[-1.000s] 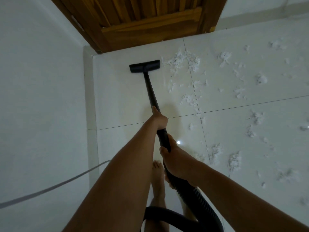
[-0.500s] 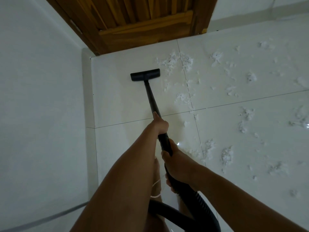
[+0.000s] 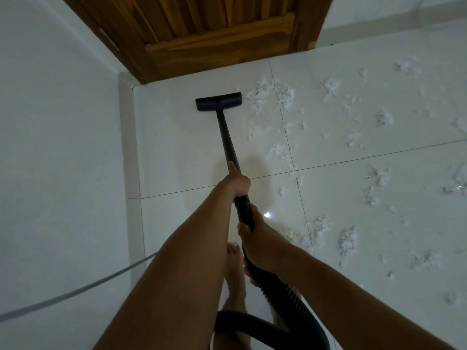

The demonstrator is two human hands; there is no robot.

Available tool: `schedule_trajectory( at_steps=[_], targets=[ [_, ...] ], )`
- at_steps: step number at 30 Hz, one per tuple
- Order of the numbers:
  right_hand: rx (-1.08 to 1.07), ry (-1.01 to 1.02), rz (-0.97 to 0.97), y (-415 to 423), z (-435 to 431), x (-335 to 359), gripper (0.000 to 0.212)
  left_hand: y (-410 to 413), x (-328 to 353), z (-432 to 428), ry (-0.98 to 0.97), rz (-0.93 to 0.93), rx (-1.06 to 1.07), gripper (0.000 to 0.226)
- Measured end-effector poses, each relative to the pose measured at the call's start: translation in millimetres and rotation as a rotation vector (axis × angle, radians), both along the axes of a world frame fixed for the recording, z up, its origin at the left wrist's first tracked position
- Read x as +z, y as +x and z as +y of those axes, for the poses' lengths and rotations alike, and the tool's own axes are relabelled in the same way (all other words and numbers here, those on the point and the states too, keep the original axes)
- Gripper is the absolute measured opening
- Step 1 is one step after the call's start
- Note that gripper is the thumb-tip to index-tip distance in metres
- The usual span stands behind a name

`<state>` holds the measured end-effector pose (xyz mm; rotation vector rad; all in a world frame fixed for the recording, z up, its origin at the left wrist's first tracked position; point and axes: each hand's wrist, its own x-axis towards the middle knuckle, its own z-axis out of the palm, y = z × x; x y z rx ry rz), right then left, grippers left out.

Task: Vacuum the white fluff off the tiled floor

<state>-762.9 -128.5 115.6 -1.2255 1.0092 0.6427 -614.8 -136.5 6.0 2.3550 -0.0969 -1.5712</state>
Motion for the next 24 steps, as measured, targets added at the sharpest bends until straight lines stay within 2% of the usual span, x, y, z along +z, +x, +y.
schedule_trajectory(
  at_steps=[16,24],
  targets=[
    [0.002,-0.043,0.005,52.7,-21.4,-20.4,0.059,53.6,-23.4,-23.9,-0.007,-0.027,0.001,0.082],
    [-0.123,0.125,0.048,79.5,-38.8,-3.9,0.053,82.0,-14.0,-39.8,0.009,-0.020,0.017,0.083]
  ],
)
